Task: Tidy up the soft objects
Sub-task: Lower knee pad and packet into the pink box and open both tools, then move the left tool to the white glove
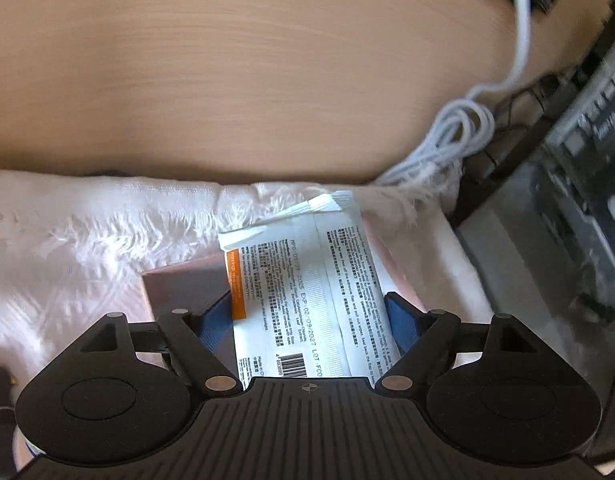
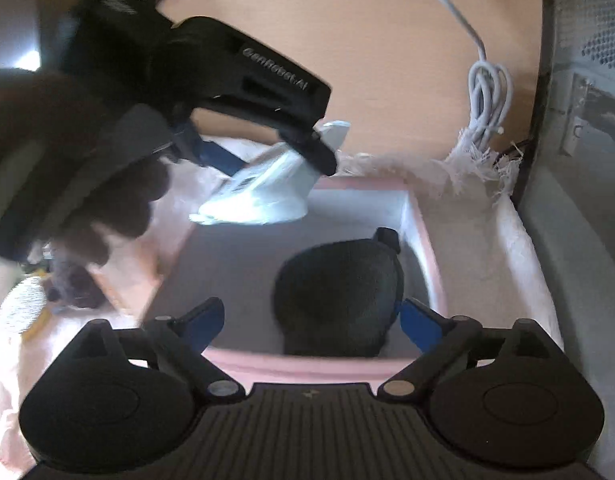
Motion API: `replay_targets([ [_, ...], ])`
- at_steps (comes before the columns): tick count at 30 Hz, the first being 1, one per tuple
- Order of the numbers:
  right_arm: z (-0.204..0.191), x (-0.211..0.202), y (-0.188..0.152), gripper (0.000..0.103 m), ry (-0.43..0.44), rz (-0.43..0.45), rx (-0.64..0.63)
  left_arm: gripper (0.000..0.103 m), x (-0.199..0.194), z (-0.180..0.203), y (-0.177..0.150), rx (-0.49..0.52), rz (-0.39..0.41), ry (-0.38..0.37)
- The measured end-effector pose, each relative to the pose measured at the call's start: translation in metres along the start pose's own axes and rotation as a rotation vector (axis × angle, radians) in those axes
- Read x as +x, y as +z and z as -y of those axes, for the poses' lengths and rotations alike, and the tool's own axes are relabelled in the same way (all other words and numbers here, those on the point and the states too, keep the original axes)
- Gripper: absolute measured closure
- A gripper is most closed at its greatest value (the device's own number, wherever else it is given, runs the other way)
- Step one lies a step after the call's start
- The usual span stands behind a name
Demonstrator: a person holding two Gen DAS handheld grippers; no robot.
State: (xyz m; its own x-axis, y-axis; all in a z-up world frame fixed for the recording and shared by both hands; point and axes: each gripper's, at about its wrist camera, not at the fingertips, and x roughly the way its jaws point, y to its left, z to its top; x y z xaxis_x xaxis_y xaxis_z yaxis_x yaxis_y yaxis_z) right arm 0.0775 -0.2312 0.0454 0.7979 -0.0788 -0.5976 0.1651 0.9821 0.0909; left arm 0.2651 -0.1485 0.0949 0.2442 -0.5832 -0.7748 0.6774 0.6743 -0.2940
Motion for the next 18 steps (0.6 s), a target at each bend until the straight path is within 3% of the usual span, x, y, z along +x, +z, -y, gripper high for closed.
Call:
replay_targets([
  [7,-0.019,-0.020,-0.005,0.007,0.054,-0.010,-0.060,0.023,-0.036,0.013,-0.010,0.083,0.085,0.080],
  [9,-0.020,-0.019,-0.006,0.007,0.058,-0.021,-0.067,0.023,-0.059,0.006,-0.018,0.016,0.157,0.010],
  [11,-0.020,-0.019,-0.006,0.007,0.061,-0.025,-0.069,0.024,-0.086,-0.001,-0.034,-0.035,0.229,-0.011],
  [15,-0.031,-0.026,-0.014,0.006,0.062,-0.062,-0.075,0.023,-0.137,-0.011,-0.088,0.013,0.311,0.182],
  [18,-0.042,-0.025,-0.023,0.006,0.088,-0.108,-0.066,0.023,-0.163,-0.036,-0.139,-0.056,0.328,0.323],
])
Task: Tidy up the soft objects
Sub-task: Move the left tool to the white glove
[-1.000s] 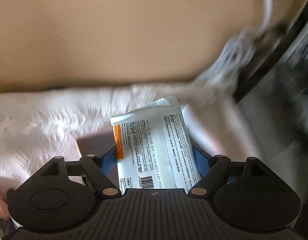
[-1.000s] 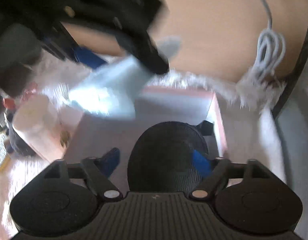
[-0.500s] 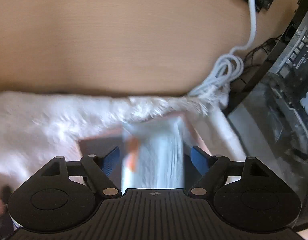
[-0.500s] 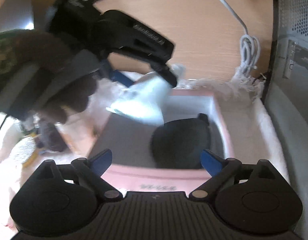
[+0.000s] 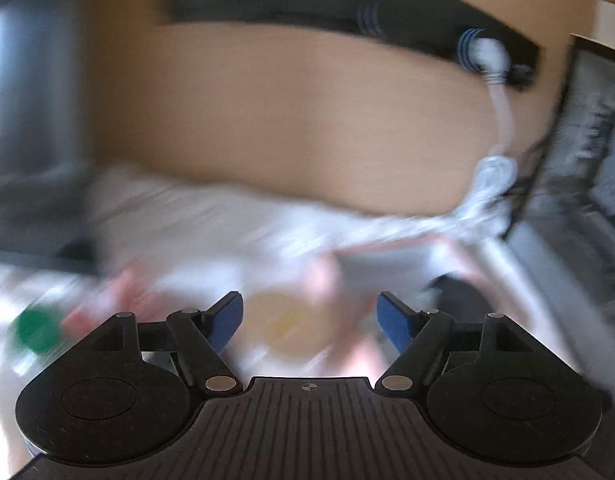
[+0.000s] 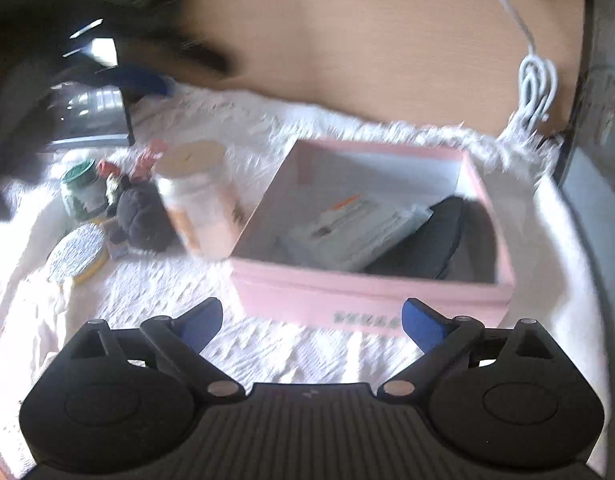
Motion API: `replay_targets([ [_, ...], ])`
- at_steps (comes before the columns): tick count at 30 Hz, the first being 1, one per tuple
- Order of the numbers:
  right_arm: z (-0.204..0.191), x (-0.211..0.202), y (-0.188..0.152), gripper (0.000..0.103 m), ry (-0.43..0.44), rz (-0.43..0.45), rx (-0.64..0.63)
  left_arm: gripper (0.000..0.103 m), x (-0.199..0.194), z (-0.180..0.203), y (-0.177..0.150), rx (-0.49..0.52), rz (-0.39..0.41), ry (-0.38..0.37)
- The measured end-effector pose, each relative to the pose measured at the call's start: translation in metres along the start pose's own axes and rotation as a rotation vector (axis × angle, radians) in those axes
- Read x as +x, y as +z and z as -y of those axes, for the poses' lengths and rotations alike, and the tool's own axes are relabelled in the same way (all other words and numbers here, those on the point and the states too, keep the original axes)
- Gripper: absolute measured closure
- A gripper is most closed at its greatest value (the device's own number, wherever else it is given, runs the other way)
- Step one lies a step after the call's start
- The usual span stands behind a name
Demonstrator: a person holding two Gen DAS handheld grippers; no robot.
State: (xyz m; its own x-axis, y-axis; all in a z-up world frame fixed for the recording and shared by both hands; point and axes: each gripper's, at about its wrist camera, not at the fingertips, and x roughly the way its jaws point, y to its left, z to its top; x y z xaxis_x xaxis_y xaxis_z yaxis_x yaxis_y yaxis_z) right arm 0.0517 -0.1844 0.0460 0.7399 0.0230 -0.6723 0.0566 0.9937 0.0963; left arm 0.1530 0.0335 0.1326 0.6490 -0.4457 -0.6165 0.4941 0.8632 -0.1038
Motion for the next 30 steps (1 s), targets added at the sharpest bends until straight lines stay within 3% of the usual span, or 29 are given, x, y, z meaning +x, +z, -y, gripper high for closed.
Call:
replay_targets([
  [4,-0.026,0.010,-0.004,0.006,0.035,-0.055,-0.054,0.024,-0.032,-0.043,-0.061,-0.087,-0.012,0.226],
  [9,-0.061,0.016,-0.009,0.006,0.121,-0.107,-0.121,0.024,-0.059,-0.087,-0.127,-0.303,-0.084,0.322],
  [12,-0.075,0.026,-0.010,0.006,0.171,-0.145,-0.127,0.024,-0.068,-0.100,-0.155,-0.391,-0.114,0.320],
  [15,-0.086,0.038,-0.013,0.006,0.175,-0.162,-0.136,0.024,-0.065,-0.100,-0.172,-0.463,-0.137,0.266],
  [21,-0.098,0.043,-0.027,0.006,0.174,-0.158,-0.217,0.024,-0.066,-0.077,-0.180,-0.427,-0.150,0.221],
  [24,-0.102,0.043,-0.038,0.006,0.165,-0.169,-0.260,0.024,-0.070,-0.074,-0.183,-0.441,-0.139,0.240],
  [27,-0.102,0.038,-0.051,0.001,0.148,-0.146,-0.289,0.025,-0.071,-0.078,-0.185,-0.493,-0.125,0.330],
  [30,-0.099,0.034,-0.056,0.000,0.158,-0.137,-0.289,0.025,-0.062,-0.080,-0.182,-0.521,-0.141,0.316],
])
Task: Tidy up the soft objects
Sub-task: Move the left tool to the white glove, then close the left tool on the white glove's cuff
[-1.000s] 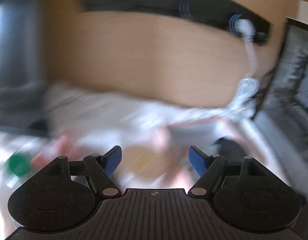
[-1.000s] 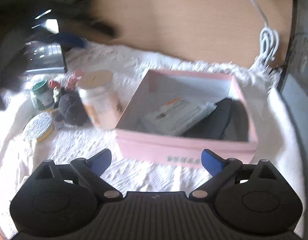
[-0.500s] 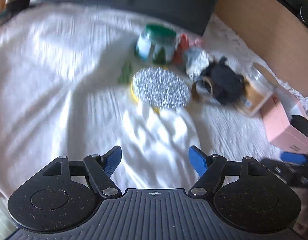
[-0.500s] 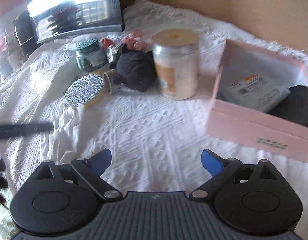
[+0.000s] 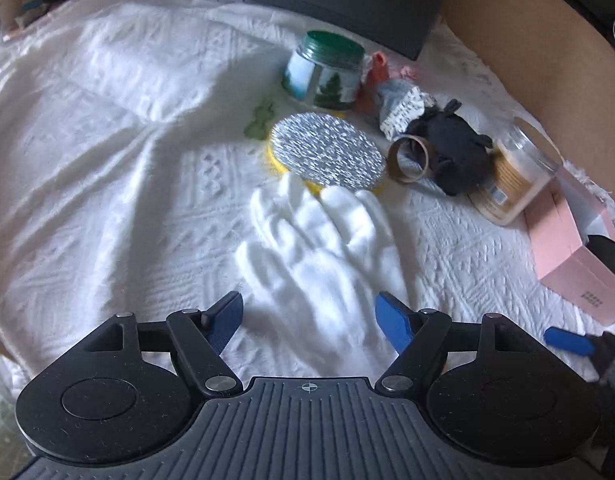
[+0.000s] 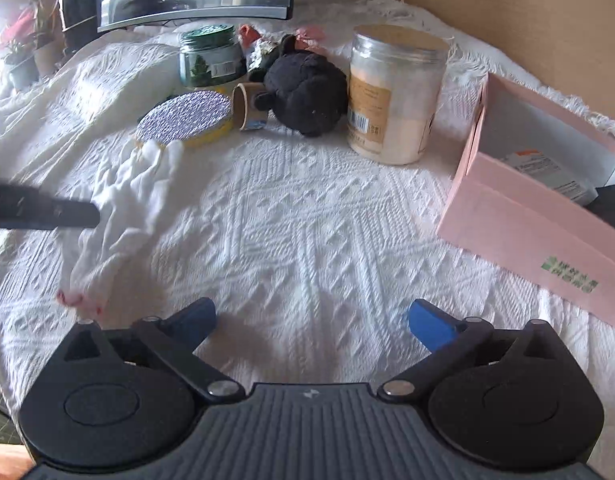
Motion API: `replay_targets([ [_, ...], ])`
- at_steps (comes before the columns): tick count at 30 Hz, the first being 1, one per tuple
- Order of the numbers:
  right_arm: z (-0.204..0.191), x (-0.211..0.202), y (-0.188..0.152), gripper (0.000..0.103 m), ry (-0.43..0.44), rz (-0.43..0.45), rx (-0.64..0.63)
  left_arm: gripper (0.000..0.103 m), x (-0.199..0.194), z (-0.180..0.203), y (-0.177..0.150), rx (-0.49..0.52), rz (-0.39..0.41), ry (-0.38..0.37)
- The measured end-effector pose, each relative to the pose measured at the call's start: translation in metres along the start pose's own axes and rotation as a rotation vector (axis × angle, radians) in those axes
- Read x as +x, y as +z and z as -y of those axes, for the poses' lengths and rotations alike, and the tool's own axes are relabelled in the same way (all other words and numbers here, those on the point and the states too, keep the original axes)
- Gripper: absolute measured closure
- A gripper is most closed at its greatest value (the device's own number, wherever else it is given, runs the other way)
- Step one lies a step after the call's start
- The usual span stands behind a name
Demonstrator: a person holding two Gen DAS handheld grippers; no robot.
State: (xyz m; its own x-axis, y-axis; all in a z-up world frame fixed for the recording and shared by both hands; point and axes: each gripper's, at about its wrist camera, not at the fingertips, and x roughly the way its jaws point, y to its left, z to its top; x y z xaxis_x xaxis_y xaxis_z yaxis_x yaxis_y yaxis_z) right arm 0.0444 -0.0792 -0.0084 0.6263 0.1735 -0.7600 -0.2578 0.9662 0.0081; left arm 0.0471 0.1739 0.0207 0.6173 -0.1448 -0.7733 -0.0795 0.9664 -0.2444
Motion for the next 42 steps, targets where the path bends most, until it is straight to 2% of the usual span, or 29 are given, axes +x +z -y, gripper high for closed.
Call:
replay_targets([
  [5,-0.002,-0.005,-0.009,0.000,-0.006,0.030,-0.005,0.025,0.016,0.031,0.008,0.072,-0.013,-0.007],
  [9,-0.004,-0.009,-0.014,0.000,-0.007,0.035,-0.005,0.025,0.025,0.054,0.006,0.173,-0.020,0.070],
  [17,-0.001,-0.013,-0.017,0.000,0.016,0.018,-0.018,0.025,0.024,0.042,0.005,0.178,0.015,0.145],
  [20,-0.002,-0.013,-0.015,0.000,0.017,0.004,-0.025,0.025,0.021,0.031,0.005,0.157,0.035,0.121],
  [24,-0.004,-0.012,-0.014,0.000,0.012,-0.004,-0.026,0.025,0.022,0.036,0.005,0.163,0.017,0.130],
  [29,-0.003,-0.011,-0.015,0.000,0.023,0.010,-0.039,0.024,0.022,0.039,0.009,0.090,-0.013,0.133],
  [32,-0.003,-0.012,-0.018,0.000,0.025,0.029,-0.043,0.024,0.023,0.043,0.014,0.049,-0.044,0.019],
  [33,-0.004,-0.012,-0.019,0.000,0.025,0.033,-0.043,0.023,0.025,0.046,0.014,0.062,-0.047,0.006],
  [38,-0.002,-0.013,-0.022,0.000,0.032,0.048,-0.051,0.014,0.033,0.067,0.007,0.180,-0.045,0.060],
  [42,-0.001,-0.015,-0.023,0.000,0.038,0.056,-0.055,0.010,0.034,0.074,-0.004,0.233,-0.011,0.083],
])
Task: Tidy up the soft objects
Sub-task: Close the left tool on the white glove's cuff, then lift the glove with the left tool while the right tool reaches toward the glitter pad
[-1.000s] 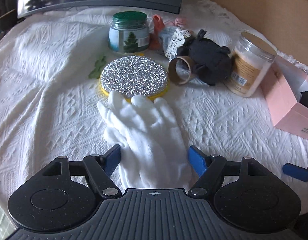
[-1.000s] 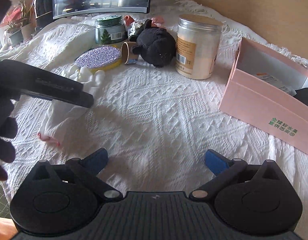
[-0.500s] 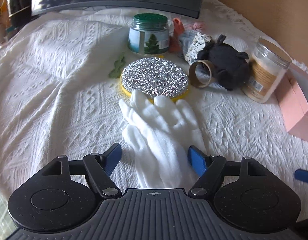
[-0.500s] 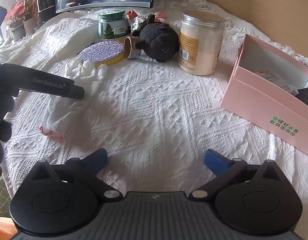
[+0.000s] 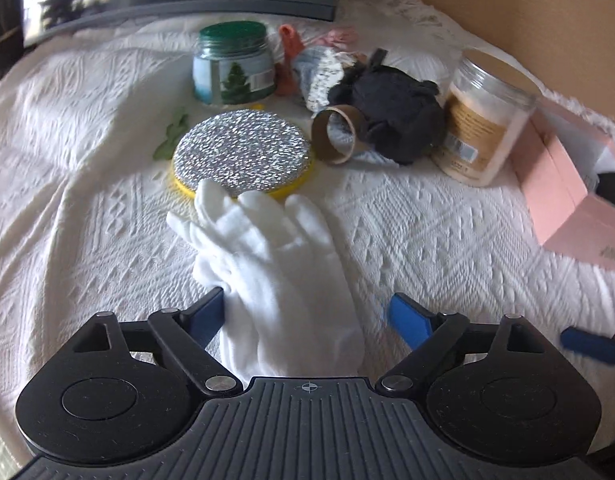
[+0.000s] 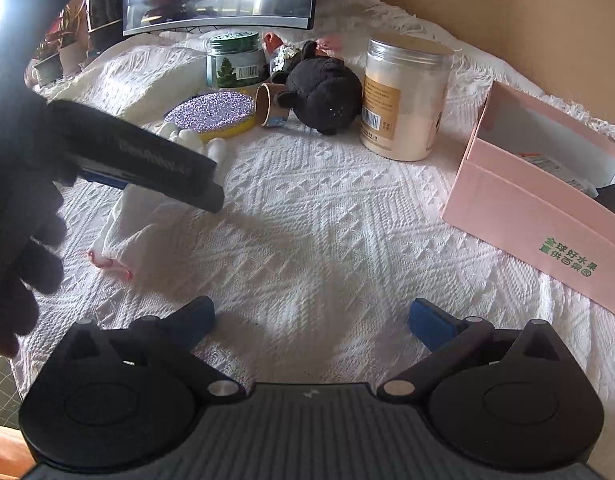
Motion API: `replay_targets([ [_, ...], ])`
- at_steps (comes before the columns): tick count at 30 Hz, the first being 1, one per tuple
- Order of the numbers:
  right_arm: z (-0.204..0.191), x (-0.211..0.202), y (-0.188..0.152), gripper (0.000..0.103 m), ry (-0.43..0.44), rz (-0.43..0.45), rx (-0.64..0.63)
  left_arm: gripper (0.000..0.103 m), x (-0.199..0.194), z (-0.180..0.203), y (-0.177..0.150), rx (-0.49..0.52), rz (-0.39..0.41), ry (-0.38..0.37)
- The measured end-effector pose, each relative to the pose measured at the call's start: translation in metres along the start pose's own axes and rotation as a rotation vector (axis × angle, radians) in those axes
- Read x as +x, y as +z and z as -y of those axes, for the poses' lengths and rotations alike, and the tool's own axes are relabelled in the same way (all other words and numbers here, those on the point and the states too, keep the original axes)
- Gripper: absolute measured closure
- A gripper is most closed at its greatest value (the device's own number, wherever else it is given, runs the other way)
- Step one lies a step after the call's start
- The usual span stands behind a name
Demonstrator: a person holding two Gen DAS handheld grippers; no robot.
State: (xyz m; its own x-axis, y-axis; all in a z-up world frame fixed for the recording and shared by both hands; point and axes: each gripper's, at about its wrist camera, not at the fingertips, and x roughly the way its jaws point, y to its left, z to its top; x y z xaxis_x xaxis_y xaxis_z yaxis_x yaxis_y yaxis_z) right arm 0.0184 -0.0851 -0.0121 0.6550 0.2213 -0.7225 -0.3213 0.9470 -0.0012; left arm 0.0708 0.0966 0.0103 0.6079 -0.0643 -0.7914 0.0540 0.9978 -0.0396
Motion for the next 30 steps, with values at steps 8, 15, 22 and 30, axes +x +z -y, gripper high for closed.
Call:
replay_targets([
  [8,0.002,-0.002,-0.001,0.000,0.011,-0.003,-0.010,0.057,-0.007,-0.006,-0.002,-0.001,0.056,0.046],
  [15,0.000,0.004,0.008,0.000,0.003,-0.032,-0.009,0.084,-0.009,-0.035,0.002,-0.086,0.059,-0.062],
  [22,-0.003,0.012,0.025,0.000,-0.032,-0.055,-0.003,0.086,-0.021,-0.072,0.005,-0.156,0.097,-0.081],
  [30,-0.041,0.022,0.084,0.000,0.021,-0.008,-0.082,0.086,-0.040,-0.146,0.013,-0.251,0.147,-0.022],
])
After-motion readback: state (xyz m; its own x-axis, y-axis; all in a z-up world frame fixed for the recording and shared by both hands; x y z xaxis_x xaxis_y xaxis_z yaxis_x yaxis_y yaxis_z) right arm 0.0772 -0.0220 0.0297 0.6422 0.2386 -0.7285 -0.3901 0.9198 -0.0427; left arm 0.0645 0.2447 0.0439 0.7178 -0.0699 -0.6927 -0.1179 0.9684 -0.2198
